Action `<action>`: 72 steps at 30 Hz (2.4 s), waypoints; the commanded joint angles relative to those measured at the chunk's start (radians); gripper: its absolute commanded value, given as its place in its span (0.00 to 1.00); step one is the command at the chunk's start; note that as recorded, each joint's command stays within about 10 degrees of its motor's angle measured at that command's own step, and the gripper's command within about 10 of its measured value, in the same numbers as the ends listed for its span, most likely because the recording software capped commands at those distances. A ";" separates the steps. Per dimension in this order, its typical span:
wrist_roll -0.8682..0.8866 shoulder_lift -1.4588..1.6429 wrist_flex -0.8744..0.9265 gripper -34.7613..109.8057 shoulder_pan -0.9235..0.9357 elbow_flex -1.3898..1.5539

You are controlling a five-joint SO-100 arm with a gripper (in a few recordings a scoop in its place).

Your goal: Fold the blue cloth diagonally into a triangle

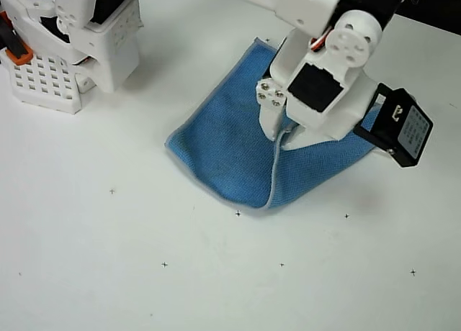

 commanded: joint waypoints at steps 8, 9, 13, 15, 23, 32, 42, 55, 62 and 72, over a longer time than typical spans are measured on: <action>0.064 0.296 0.028 0.24 -0.086 -0.005; 0.067 0.313 0.028 0.24 -0.091 -0.003; 0.092 0.385 0.005 0.24 -0.112 0.072; 0.107 0.428 -0.029 0.24 -0.124 0.137; 0.147 0.589 -0.117 0.24 -0.132 0.356; 0.181 0.560 -0.170 0.24 -0.173 0.428; 0.236 0.433 -0.206 0.24 -0.230 0.453; 0.382 0.403 -0.235 0.24 -0.376 0.534; 0.472 0.387 -0.232 0.24 -0.457 0.583; 0.586 0.302 -0.232 0.24 -0.569 0.565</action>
